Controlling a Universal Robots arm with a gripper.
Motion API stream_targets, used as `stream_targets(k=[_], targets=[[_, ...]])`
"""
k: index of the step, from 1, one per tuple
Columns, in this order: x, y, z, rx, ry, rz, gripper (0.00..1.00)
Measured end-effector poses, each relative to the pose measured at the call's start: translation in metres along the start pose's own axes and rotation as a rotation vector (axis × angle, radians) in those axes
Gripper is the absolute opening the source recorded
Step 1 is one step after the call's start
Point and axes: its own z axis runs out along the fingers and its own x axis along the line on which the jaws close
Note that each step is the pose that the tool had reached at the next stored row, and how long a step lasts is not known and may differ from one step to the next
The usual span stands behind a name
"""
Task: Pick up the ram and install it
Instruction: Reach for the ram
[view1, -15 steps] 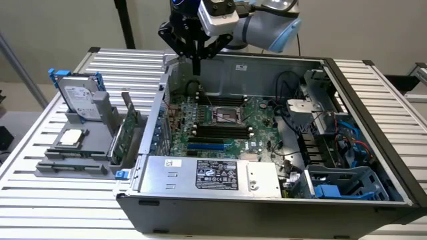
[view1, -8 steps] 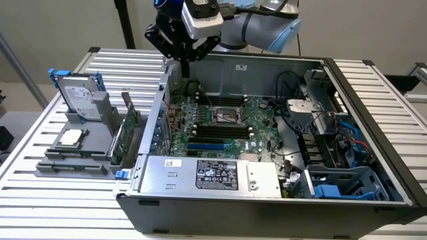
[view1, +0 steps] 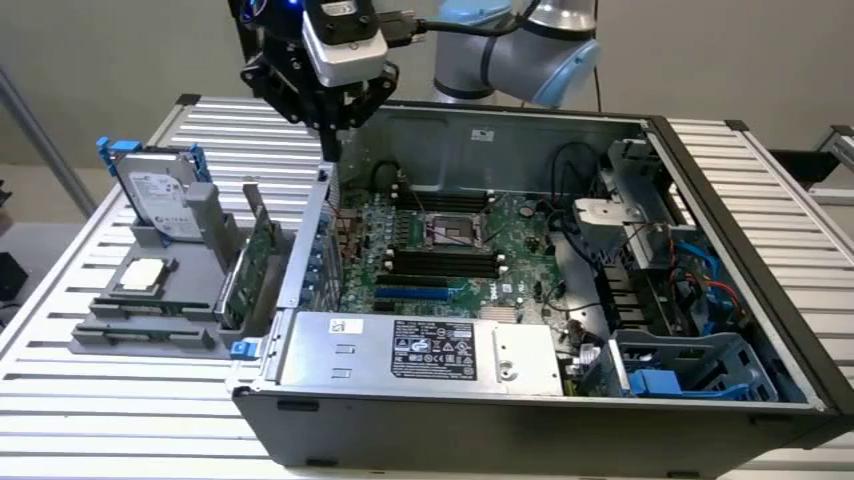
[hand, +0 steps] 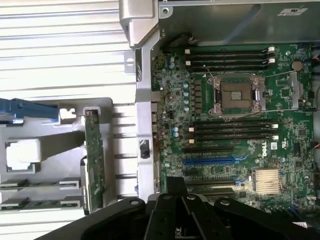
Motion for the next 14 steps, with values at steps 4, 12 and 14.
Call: stream_targets(k=[4, 12, 14], targets=[[0.018, -0.0067, 0.0, 0.0, 0.0, 0.0, 0.0], [0.053, -0.0191, 0.0006, 0.0, 0.0, 0.0, 0.0], [0.062, -0.0221, 0.0009, 0.0, -0.0001, 0.0, 0.0]])
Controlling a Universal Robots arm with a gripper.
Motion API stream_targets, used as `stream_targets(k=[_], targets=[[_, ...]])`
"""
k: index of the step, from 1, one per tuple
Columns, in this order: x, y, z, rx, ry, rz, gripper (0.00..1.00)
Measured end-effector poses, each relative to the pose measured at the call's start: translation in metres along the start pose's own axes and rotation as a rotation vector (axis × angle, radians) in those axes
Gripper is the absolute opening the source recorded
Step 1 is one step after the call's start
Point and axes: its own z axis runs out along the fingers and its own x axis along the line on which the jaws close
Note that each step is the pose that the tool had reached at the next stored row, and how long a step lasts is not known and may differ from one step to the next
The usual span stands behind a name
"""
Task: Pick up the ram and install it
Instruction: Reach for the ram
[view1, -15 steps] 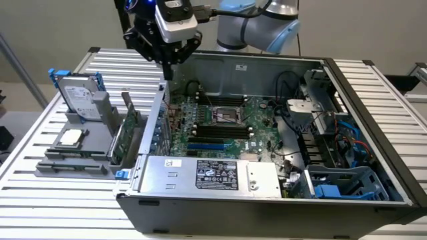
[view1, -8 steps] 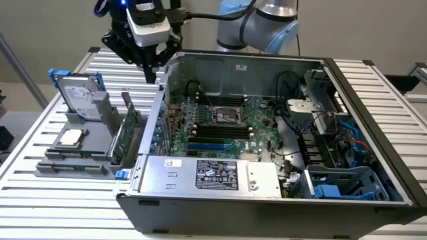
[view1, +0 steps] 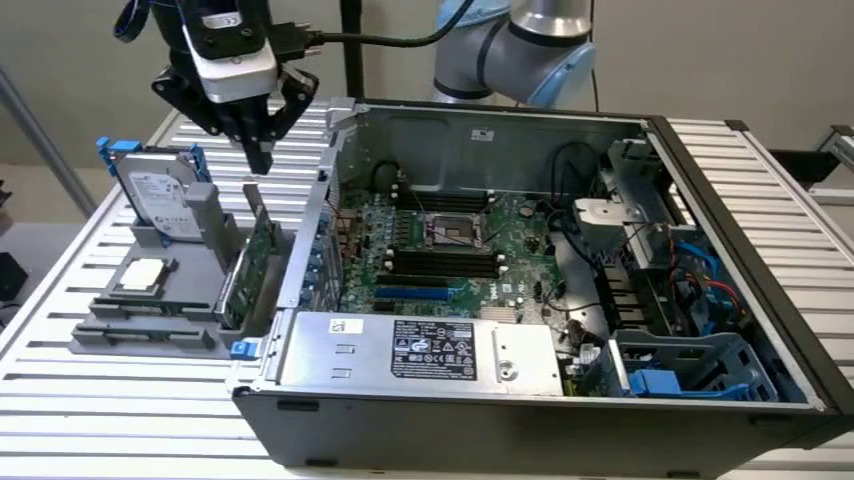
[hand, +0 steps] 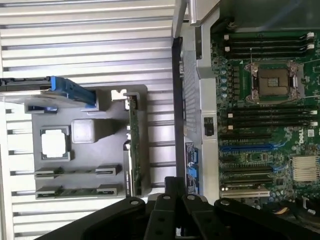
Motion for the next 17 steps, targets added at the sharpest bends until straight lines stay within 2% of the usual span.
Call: stream_targets(k=[9, 17], targets=[[0.04, -0.0129, 0.0018, 0.0002, 0.0, 0.0, 0.0], [0.076, -0.023, 0.0079, 0.0003, 0.0016, 0.0, 0.0]])
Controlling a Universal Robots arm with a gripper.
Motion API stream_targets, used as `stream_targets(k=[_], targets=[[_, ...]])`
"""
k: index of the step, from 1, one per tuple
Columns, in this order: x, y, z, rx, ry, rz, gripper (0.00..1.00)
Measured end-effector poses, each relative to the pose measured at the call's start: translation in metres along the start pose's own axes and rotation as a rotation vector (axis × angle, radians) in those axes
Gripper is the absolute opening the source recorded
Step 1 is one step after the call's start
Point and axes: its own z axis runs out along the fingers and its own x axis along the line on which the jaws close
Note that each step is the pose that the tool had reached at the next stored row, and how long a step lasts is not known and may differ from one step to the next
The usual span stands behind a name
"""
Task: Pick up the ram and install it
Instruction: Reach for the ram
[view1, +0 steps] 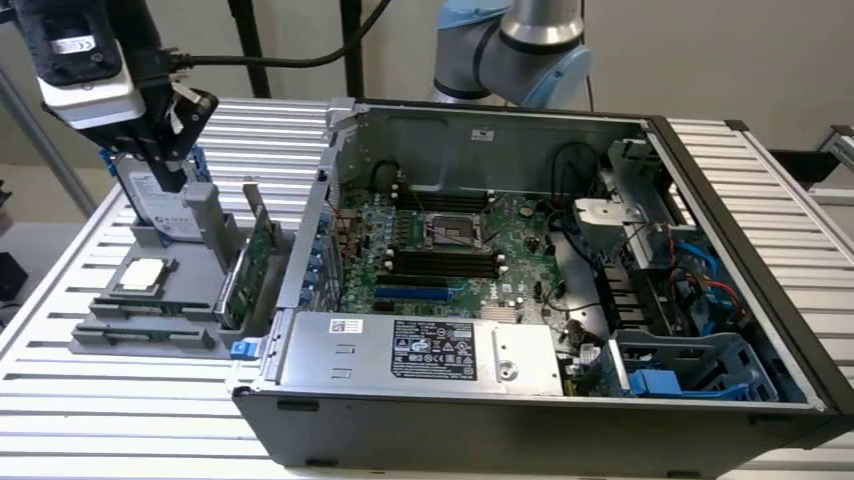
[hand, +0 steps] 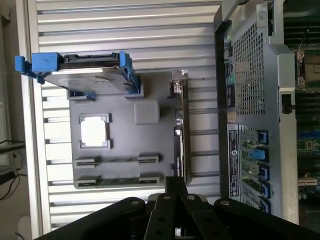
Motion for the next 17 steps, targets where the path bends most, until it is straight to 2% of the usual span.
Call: stream_targets(k=[9, 14, 17], targets=[[0.038, -0.0102, 0.0106, 0.0006, 0.0079, 0.0, 0.0], [0.057, -0.0152, 0.0168, 0.0013, 0.016, 0.001, 0.0], [0.065, -0.0172, 0.0196, 0.0025, 0.0236, 0.001, 0.0]])
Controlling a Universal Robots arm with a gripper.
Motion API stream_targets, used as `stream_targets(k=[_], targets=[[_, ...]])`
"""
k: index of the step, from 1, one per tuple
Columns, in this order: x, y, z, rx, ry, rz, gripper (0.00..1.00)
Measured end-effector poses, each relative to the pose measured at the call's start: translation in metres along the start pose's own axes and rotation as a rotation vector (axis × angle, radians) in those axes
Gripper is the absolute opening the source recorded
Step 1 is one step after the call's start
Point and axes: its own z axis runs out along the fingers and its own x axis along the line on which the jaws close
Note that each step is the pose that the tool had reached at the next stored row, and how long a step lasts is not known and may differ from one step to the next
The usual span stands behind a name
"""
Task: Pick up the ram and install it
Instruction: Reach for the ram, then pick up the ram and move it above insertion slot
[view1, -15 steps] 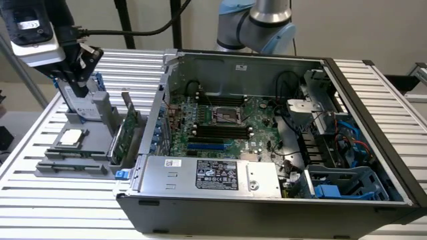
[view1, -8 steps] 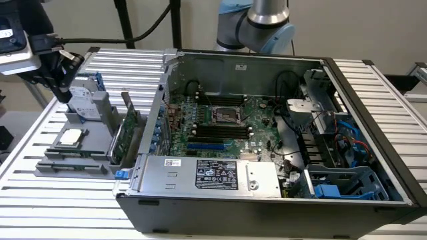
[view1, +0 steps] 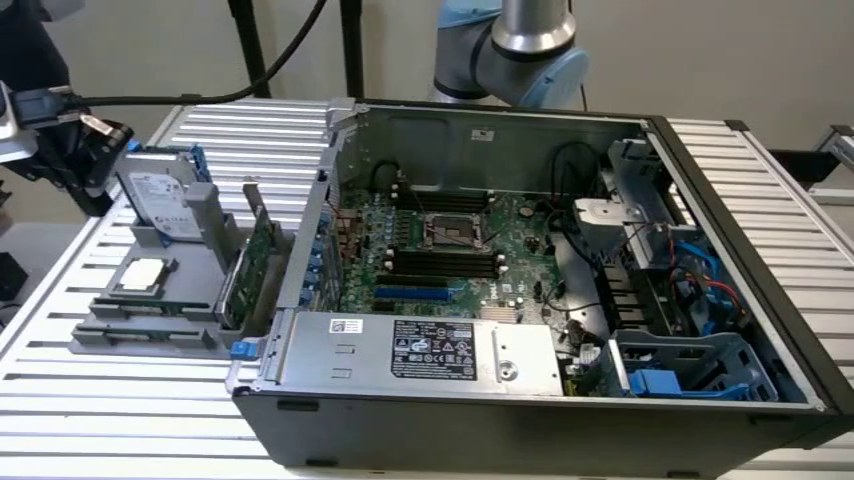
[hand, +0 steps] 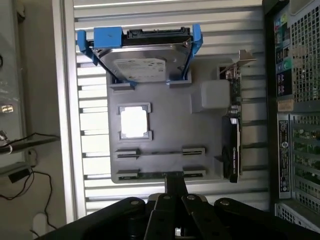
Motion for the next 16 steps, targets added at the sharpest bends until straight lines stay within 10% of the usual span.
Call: stream_targets(k=[16], targets=[[0.0006, -0.0001, 0.0002, 0.0004, 0.0007, 0.0, 0.0]])
